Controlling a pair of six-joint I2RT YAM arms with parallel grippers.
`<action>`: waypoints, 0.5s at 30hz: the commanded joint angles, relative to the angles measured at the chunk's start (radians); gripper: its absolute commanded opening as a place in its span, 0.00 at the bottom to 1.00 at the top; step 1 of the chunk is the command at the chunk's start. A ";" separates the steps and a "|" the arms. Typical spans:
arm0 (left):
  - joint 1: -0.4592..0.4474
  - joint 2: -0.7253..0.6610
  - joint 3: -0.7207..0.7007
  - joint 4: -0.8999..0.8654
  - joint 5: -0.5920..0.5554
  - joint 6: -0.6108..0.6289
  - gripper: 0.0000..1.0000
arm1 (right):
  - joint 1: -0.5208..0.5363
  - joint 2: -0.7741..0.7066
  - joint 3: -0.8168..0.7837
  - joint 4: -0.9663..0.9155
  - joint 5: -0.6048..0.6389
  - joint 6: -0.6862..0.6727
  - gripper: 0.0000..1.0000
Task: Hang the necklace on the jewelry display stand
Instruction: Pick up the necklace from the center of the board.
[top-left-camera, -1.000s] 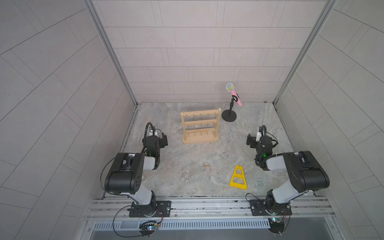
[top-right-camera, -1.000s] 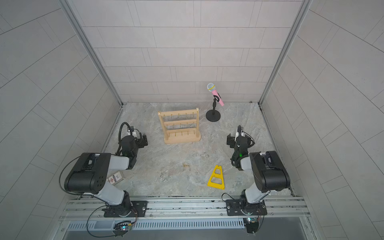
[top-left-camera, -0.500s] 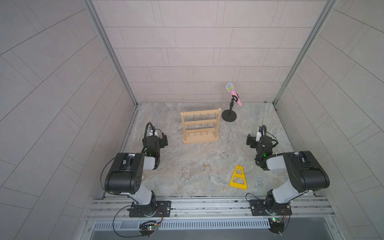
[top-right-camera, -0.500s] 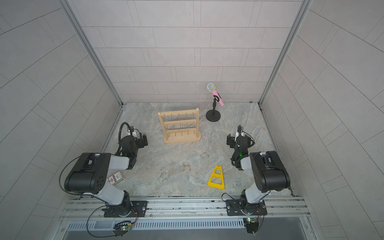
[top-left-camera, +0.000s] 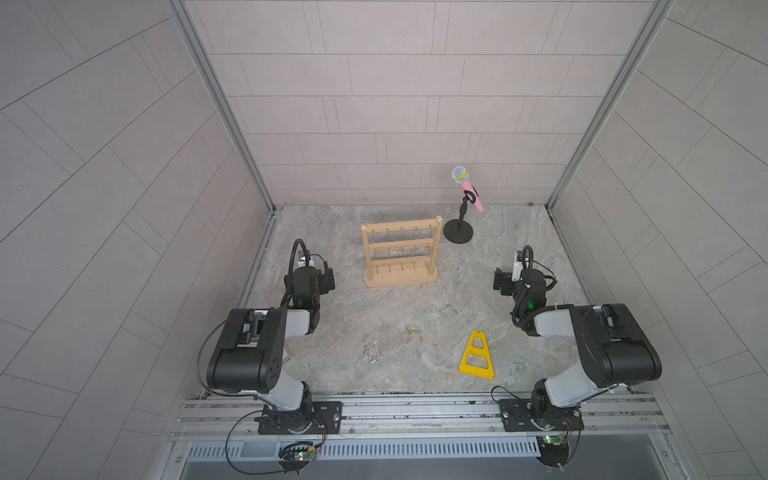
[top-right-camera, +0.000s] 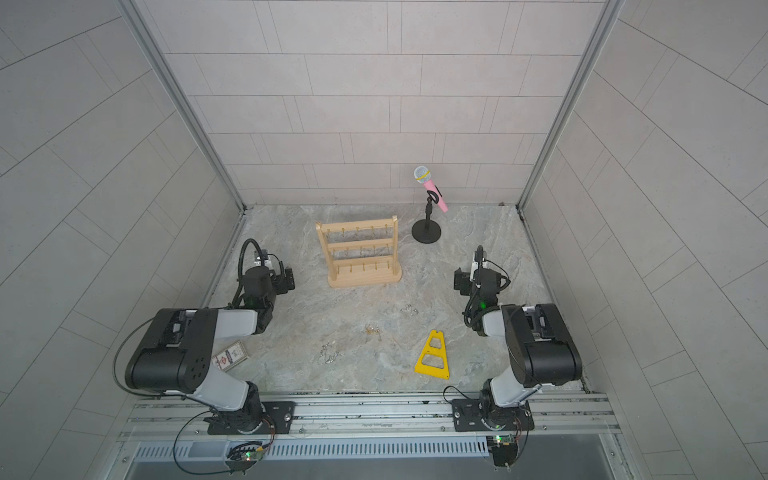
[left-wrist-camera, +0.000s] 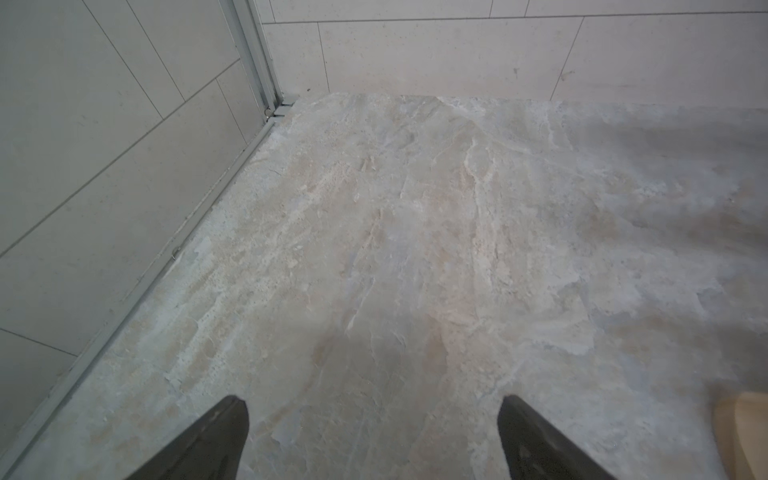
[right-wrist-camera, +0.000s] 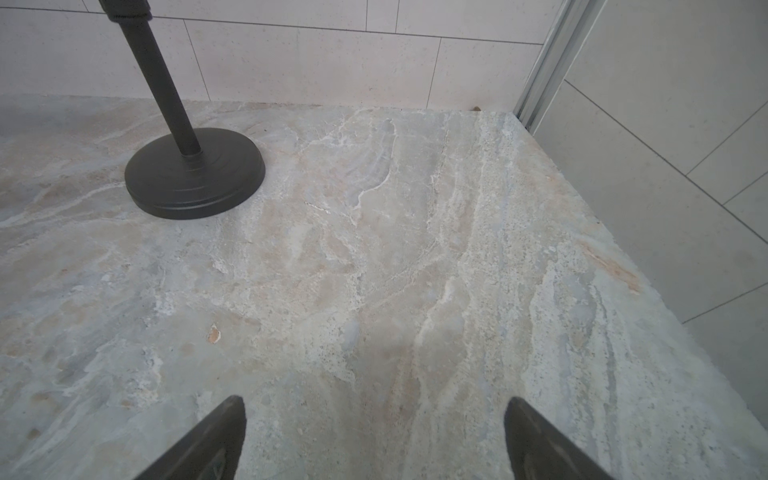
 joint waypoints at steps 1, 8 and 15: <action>-0.008 -0.074 0.187 -0.382 -0.061 -0.069 1.00 | 0.013 -0.078 0.138 -0.321 -0.010 0.002 0.98; -0.140 -0.163 0.326 -0.922 -0.106 -0.459 0.99 | 0.191 -0.100 0.293 -0.640 0.112 -0.006 1.00; -0.413 -0.310 0.283 -1.258 -0.106 -0.624 0.95 | 0.266 -0.210 0.331 -0.867 0.126 0.076 0.97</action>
